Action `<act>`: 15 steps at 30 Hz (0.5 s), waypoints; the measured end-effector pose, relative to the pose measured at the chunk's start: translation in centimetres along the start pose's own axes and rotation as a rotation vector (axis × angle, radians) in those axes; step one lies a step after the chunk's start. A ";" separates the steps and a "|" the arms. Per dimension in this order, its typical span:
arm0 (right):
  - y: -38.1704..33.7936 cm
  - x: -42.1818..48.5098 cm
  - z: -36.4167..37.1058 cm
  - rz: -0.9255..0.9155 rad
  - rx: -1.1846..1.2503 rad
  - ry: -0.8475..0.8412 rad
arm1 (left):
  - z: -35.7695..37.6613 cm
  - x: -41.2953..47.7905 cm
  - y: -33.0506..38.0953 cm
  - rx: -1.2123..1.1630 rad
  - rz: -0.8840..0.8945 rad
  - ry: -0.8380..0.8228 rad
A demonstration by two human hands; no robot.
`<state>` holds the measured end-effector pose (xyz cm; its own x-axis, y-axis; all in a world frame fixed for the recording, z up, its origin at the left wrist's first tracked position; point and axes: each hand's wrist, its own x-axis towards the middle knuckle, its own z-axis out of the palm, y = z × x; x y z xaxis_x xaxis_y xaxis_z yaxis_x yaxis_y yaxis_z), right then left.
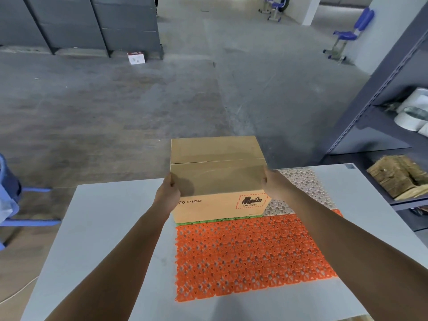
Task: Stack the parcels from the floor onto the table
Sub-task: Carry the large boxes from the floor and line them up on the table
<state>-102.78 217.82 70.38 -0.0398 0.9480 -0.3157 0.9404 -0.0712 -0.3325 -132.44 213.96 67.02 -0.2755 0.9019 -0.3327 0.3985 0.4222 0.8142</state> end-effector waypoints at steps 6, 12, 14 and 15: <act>-1.7 -2.6 -0.3 -0.041 -0.122 0.091 | -0.1 -0.6 -0.2 -0.026 -0.047 0.047; -2.9 -5.8 0.4 -0.103 -0.179 0.179 | -0.5 -2.6 -0.1 -0.026 -0.026 0.079; -3.0 -6.9 0.8 -0.155 -0.185 0.183 | -0.3 -4.2 0.1 -0.012 -0.023 0.096; -2.9 -7.4 1.0 -0.184 -0.188 0.187 | -0.2 -5.1 0.0 0.001 -0.018 0.102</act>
<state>-105.59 210.66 72.76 -0.1691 0.9814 -0.0911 0.9698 0.1492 -0.1929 -131.18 209.37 68.84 -0.3698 0.8804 -0.2970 0.3934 0.4379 0.8083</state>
